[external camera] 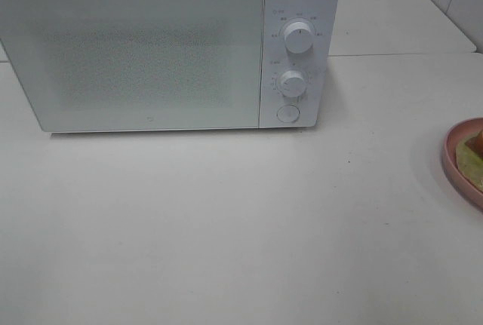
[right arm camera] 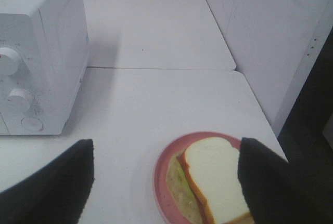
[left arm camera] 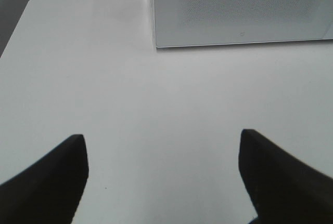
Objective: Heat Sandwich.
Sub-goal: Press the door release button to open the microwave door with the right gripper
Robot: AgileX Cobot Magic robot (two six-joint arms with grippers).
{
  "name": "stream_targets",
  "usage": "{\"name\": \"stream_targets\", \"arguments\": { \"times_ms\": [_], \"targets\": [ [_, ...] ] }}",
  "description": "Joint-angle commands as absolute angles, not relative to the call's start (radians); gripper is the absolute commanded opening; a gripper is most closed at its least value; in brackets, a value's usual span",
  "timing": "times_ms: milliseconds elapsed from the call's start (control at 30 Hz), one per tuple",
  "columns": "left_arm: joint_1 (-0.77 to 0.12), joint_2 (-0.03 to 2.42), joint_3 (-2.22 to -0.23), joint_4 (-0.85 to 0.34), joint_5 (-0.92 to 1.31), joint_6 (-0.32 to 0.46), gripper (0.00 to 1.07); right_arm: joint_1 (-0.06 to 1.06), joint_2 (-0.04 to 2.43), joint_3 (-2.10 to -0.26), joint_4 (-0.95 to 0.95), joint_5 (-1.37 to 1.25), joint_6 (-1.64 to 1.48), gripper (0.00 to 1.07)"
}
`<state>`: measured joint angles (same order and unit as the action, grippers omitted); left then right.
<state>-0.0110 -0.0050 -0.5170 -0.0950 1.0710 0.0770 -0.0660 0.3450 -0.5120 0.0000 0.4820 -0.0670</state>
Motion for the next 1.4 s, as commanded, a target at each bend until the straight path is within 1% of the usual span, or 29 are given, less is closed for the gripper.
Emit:
{"name": "stream_targets", "arguments": {
  "times_ms": [33,167,333,367,433,567,600,667,733,867,933,1000,1100,1133,1167,1200,1233,1267,1300,1333,1400],
  "targets": [
    [-0.014,-0.009,-0.516,-0.098,1.069,0.072,0.76,-0.066,0.377,-0.506,0.000,0.393,-0.078,0.74],
    [-0.014,-0.009,-0.516,-0.098,1.069,0.072,0.76,-0.066,0.438,-0.446,0.000,0.204,-0.078,0.73],
    [-0.014,-0.009,-0.516,-0.098,1.069,0.072,0.76,-0.066,0.473,-0.409,0.000,0.087,-0.078,0.73],
    [-0.014,-0.009,-0.516,-0.098,1.069,0.072,0.76,-0.066,0.502,-0.389,-0.006,0.013,-0.078,0.73],
    [-0.014,-0.009,-0.516,-0.098,1.069,0.072,0.76,-0.066,0.531,-0.370,-0.010,-0.042,-0.074,0.72],
    [-0.014,-0.009,-0.516,-0.098,1.069,0.072,0.76,-0.066,0.600,-0.351,-0.074,-0.138,-0.027,0.70],
    [-0.014,-0.009,-0.516,-0.098,1.069,0.072,0.76,-0.066,0.640,-0.342,-0.118,-0.201,0.023,0.69],
    [-0.014,-0.009,-0.516,-0.098,1.069,0.072,0.76,-0.066,0.660,-0.339,-0.141,-0.227,0.049,0.69],
    [-0.014,-0.009,-0.516,-0.098,1.069,0.072,0.76,-0.066,0.722,-0.331,-0.188,-0.328,0.145,0.66],
    [-0.014,-0.009,-0.516,-0.098,1.069,0.072,0.76,-0.066,0.791,-0.331,-0.236,-0.402,0.214,0.63],
    [-0.014,-0.009,-0.516,-0.098,1.069,0.072,0.76,-0.066,0.871,-0.331,-0.267,-0.479,0.255,0.59],
    [-0.014,-0.009,-0.516,-0.098,1.069,0.072,0.76,-0.066,0.892,-0.331,-0.276,-0.501,0.262,0.57],
    [-0.014,-0.009,-0.516,-0.098,1.069,0.072,0.76,-0.066,0.993,-0.331,-0.331,-0.630,0.304,0.48],
    [-0.014,-0.009,-0.516,-0.098,1.069,0.072,0.76,-0.066,0.993,-0.331,-0.331,-0.630,0.304,0.48],
    [-0.014,-0.009,-0.516,-0.098,1.069,0.072,0.76,-0.066,1.021,-0.331,-0.345,-0.666,0.309,0.46],
    [-0.014,-0.009,-0.516,-0.098,1.069,0.072,0.76,-0.066,1.070,-0.331,-0.380,-0.726,0.322,0.39],
    [-0.014,-0.009,-0.516,-0.098,1.069,0.072,0.76,-0.066,1.097,-0.331,-0.398,-0.758,0.327,0.35],
    [-0.014,-0.009,-0.516,-0.098,1.069,0.072,0.76,-0.066,1.097,-0.331,-0.398,-0.758,0.327,0.35],
    [-0.014,-0.009,-0.516,-0.098,1.069,0.072,0.76,-0.066,1.125,-0.331,-0.410,-0.780,0.328,0.32],
    [-0.014,-0.009,-0.516,-0.098,1.069,0.072,0.76,-0.066,1.174,-0.331,-0.442,-0.831,0.333,0.24],
    [-0.014,-0.009,-0.516,-0.098,1.069,0.072,0.76,-0.066,1.221,-0.331,-0.469,-0.875,0.338,0.18]
  ]
}}
